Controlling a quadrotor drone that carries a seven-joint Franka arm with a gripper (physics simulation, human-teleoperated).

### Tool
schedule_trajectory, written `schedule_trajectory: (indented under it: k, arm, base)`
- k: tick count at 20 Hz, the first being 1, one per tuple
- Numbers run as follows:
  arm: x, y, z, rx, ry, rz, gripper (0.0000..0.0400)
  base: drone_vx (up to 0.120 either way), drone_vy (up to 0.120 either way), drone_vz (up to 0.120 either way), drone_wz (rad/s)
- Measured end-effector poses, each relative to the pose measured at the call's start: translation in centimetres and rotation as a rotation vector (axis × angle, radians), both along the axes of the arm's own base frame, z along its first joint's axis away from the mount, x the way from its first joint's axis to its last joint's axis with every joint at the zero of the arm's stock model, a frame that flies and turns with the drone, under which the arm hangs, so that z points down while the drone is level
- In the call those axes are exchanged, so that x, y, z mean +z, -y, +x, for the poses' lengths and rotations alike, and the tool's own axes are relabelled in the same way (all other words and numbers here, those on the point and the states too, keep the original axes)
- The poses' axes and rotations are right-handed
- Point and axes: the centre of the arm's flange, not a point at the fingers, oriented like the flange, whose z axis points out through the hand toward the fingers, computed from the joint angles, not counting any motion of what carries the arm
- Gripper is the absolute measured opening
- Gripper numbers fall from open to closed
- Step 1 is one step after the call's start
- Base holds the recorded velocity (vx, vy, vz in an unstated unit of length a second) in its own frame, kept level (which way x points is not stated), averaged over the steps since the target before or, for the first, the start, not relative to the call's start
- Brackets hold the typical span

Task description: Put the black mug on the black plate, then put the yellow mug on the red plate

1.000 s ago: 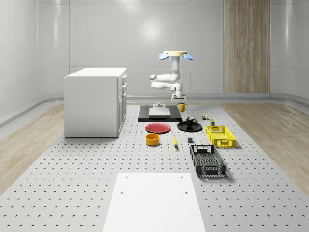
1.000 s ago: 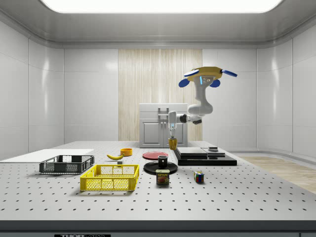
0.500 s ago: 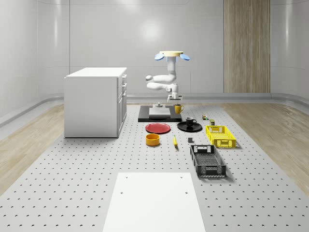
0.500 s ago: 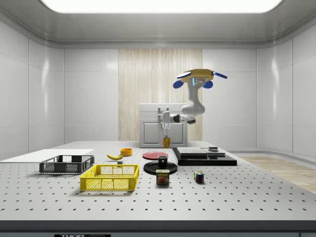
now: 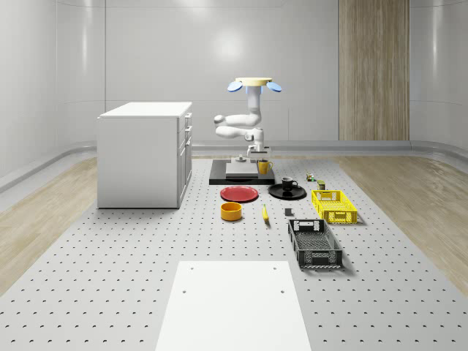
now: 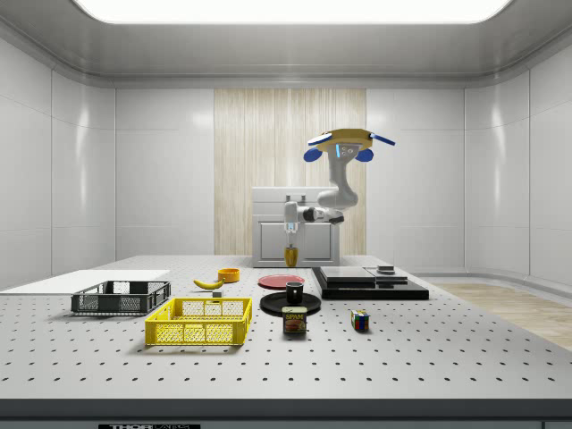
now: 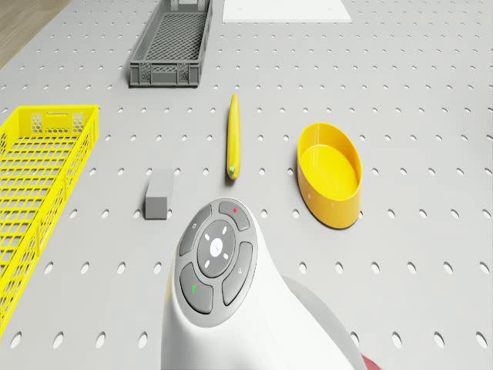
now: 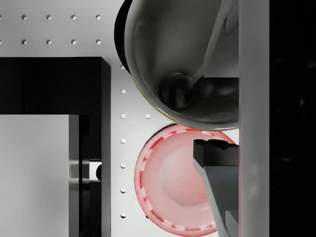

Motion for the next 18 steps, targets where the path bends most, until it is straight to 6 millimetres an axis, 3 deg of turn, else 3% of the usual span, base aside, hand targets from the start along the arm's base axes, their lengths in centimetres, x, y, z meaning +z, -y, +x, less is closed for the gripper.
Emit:
schedule_trajectory:
  k: [4, 13, 18]
  arm:
    - [0.00, 0.00, 0.00, 0.000, 0.000, 0.000, 0.0110]
    - [0.00, 0.00, 0.00, 0.000, 0.000, 0.000, 0.0110]
    - [0.00, 0.00, 0.00, 0.000, 0.000, 0.000, 0.0110]
  base:
    - [0.100, -0.120, 0.000, 0.000]
    - [0.000, -0.120, 0.000, 0.000]
    - [0.000, -0.120, -0.088, 0.000]
